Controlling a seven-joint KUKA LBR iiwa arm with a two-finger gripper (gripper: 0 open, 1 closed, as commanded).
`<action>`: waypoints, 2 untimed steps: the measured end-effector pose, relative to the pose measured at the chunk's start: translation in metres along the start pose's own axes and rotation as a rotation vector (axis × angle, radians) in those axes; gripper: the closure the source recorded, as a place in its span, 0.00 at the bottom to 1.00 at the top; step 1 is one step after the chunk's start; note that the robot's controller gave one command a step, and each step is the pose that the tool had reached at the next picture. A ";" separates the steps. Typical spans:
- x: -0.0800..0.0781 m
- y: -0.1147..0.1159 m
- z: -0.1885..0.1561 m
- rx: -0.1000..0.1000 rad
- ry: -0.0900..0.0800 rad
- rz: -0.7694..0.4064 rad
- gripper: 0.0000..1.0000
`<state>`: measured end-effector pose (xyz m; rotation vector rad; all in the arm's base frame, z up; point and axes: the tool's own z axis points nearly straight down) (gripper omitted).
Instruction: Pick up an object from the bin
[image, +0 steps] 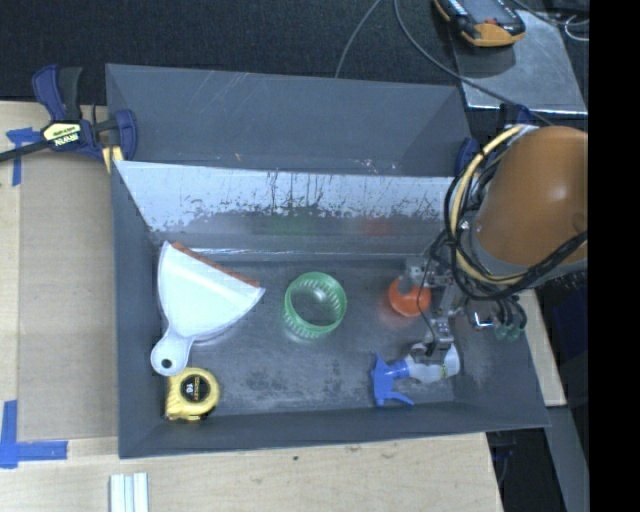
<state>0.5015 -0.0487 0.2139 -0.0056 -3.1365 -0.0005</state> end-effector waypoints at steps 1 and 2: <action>-0.044 -0.019 0.059 0.001 -0.001 0.024 0.00; -0.091 -0.027 0.091 0.001 -0.006 0.302 0.00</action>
Offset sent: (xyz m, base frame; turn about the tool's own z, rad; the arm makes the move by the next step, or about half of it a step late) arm 0.0432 -0.0182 -0.0562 0.0194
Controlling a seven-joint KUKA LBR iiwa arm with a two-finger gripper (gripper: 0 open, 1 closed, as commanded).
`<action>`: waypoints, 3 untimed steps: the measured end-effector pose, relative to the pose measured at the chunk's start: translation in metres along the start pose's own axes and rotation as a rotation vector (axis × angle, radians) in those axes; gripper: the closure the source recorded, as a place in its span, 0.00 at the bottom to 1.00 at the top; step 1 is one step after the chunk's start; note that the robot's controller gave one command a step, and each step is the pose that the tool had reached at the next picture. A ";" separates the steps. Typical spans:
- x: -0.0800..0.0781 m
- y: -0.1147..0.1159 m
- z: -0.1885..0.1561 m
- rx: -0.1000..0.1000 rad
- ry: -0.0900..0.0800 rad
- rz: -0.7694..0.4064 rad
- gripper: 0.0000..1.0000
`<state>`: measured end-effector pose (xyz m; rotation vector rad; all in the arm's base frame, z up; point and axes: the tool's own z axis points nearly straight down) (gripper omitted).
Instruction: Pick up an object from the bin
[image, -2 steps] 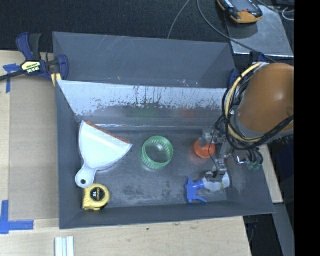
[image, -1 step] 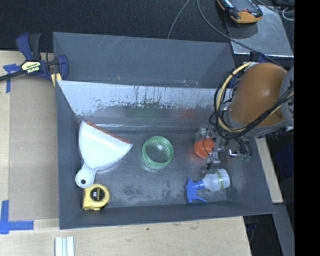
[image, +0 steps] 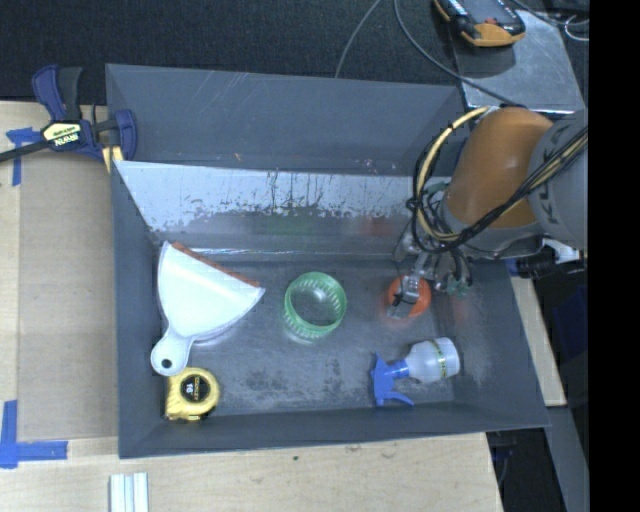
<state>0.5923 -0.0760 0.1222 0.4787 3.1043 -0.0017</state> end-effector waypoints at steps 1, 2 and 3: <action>0.018 -0.043 0.055 0.002 0.002 -0.009 0.00; 0.017 -0.040 0.052 0.000 -0.004 -0.013 1.00; -0.003 -0.019 0.046 -0.001 -0.011 0.015 1.00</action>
Offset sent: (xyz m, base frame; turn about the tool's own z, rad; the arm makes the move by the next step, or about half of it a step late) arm -0.0287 -0.0326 -0.0522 -0.0128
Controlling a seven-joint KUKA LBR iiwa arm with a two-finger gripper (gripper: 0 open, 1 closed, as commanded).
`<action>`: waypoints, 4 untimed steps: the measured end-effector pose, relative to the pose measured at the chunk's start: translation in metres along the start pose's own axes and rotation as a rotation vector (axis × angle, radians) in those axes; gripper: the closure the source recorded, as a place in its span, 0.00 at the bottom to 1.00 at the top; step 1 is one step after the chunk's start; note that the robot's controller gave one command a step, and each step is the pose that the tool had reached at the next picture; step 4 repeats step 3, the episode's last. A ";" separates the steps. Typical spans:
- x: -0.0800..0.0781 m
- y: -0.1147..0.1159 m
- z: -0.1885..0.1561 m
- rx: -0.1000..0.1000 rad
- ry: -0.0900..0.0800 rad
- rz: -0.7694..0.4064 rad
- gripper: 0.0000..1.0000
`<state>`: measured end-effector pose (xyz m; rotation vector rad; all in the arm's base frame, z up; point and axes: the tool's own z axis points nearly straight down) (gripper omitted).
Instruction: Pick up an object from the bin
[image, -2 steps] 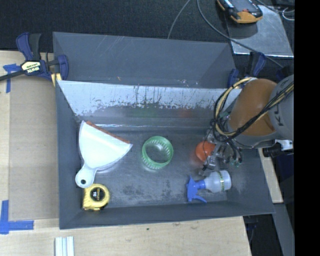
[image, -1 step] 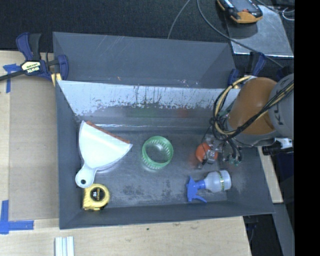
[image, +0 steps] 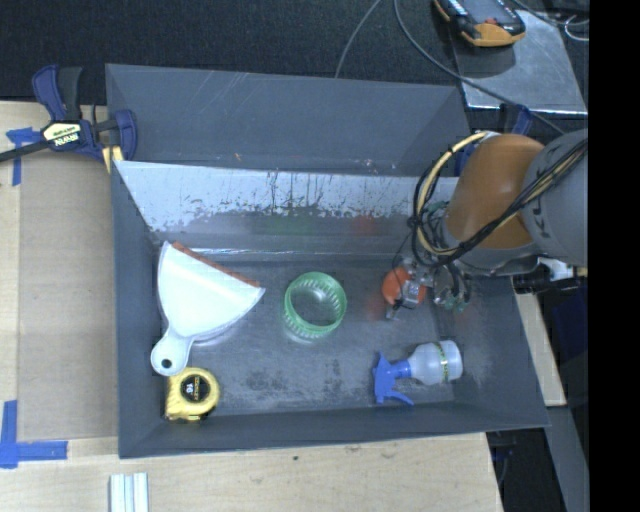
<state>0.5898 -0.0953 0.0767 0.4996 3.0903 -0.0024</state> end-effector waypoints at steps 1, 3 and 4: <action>0.001 -0.001 0.000 0.001 0.002 0.000 1.00; -0.020 0.046 -0.180 -0.005 -0.023 0.022 1.00; -0.020 0.046 -0.180 -0.005 -0.023 0.022 1.00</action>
Offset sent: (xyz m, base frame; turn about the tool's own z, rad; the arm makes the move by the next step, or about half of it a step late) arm 0.0000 0.0000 0.0000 0.0000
